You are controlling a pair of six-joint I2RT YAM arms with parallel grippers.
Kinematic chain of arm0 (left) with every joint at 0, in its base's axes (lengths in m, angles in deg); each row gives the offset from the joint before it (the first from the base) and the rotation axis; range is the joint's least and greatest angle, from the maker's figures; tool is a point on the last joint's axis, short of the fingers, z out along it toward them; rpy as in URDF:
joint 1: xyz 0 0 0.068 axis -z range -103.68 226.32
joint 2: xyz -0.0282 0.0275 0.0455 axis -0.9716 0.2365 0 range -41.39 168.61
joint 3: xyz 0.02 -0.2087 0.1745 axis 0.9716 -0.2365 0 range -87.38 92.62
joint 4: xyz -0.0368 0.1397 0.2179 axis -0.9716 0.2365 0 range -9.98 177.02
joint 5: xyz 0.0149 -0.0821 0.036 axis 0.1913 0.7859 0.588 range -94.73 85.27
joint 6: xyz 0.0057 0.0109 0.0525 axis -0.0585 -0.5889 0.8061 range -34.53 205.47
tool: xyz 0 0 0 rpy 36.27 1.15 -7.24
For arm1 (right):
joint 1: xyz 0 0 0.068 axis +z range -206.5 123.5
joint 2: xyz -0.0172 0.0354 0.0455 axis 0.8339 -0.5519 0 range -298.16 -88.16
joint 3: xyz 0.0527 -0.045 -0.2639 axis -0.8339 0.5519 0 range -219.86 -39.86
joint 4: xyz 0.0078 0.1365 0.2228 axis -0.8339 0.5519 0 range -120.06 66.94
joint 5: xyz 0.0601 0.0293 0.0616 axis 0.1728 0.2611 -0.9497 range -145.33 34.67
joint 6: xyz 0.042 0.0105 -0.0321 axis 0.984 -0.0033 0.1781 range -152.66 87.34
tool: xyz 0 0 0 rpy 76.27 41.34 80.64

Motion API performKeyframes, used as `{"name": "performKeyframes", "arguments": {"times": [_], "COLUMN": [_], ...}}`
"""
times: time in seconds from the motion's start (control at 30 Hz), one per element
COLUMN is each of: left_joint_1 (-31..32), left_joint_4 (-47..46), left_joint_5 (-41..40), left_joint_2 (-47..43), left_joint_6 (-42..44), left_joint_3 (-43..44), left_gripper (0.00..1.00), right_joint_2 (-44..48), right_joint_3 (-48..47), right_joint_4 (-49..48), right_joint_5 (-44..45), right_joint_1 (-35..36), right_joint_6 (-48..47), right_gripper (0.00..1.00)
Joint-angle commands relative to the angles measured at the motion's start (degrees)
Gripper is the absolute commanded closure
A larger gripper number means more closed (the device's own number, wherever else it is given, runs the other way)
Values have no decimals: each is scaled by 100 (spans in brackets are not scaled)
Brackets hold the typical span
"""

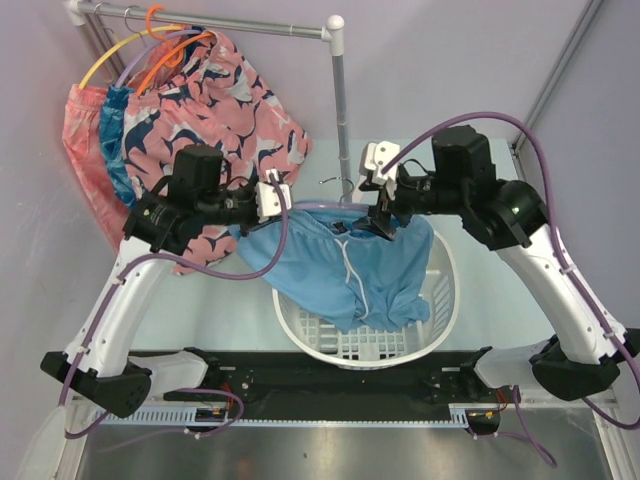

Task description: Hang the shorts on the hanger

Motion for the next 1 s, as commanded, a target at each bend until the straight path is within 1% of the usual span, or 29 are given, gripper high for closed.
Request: {"name": "performKeyframes", "arguments": {"times": [0.0, 0.07, 0.1, 0.17, 0.2, 0.27, 0.3, 0.37, 0.4, 0.43, 0.47, 0.5, 0.53, 0.57, 0.6, 0.7, 0.73, 0.8, 0.83, 0.87, 0.9, 0.93, 0.97], "left_joint_1": [-32, -23, -23, -23, -23, -23, -23, -23, -23, -23, -23, -40, -41, -41, -49, -58, -58, -58, -49, -49, -41, -32, 3], "left_joint_4": [-543, -639, -701, -824, -885, -983, -1035, -1342, -1534, -1963, -2132, -2299, -2658, -2827, -3116, -3478, -3662, -3664, -3637, -3611, -3715, -3847, -3996], "left_joint_5": [780, 912, 956, 1018, 1000, 939, 912, 773, 658, 509, 377, 176, 35, -106, -316, -800, -924, -1039, -891, -742, -601, -373, -319], "left_joint_2": [-142, -177, -204, -283, -309, -292, -283, -239, -222, -222, -213, -213, -248, -283, -414, -782, -862, -1064, -1109, -1170, -1223, -1406, -1469], "left_joint_6": [-339, -496, -567, -708, -743, -866, -962, -1208, -1644, -1901, -2138, -2637, -2920, -3193, -3657, -4379, -4495, -4854, -4978, -5049, -5476, -5698, -5926], "left_joint_3": [660, 696, 714, 705, 670, 661, 635, 591, 486, 425, 398, 337, 301, 266, 170, -23, -59, -77, -94, -129, -347, -524, -725], "left_gripper": [100, 100, 100, 100, 100, 100, 100, 100, 94, 88, 82, 61, 49, 41, 27, 11, 9, 8, 9, 10, 11, 11, 9], "right_joint_2": [-289, -359, -342, -272, -237, -88, -35, 36, 71, 80, 89, 115, 115, 141, 150, 177, 177, 142, 63, 19, -34, -87, -139], "right_joint_3": [-244, -341, -359, -394, -403, -412, -420, -438, -464, -464, -464, -421, -403, -377, -333, -236, -227, -227, -236, -262, -271, -271, -236], "right_joint_4": [-589, -589, -597, -615, -632, -703, -755, -773, -773, -765, -764, -764, -764, -773, -799, -896, -914, -975, -967, -941, -905, -888, -896], "right_joint_5": [367, 393, 393, 367, 341, 262, 236, 218, 235, 348, 428, 490, 655, 727, 771, 1210, 1428, 1684, 1964, 2141, 2343, 2658, 2731], "right_joint_1": [269, 313, 313, 313, 313, 313, 313, 313, 313, 313, 296, 261, 226, 130, 59, -100, -109, -100, -82, -47, 66, 119, 163], "right_joint_6": [-30, 23, 40, 189, 277, 557, 672, 1040, 1190, 1375, 1716, 1911, 2078, 2236, 2542, 3044, 3159, 3449, 3851, 4055, 4275, 4599, 4741], "right_gripper": [33, 40, 51, 65, 78, 95, 100, 100, 100, 100, 100, 100, 100, 100, 100, 100, 100, 100, 100, 100, 100, 100, 100]}}
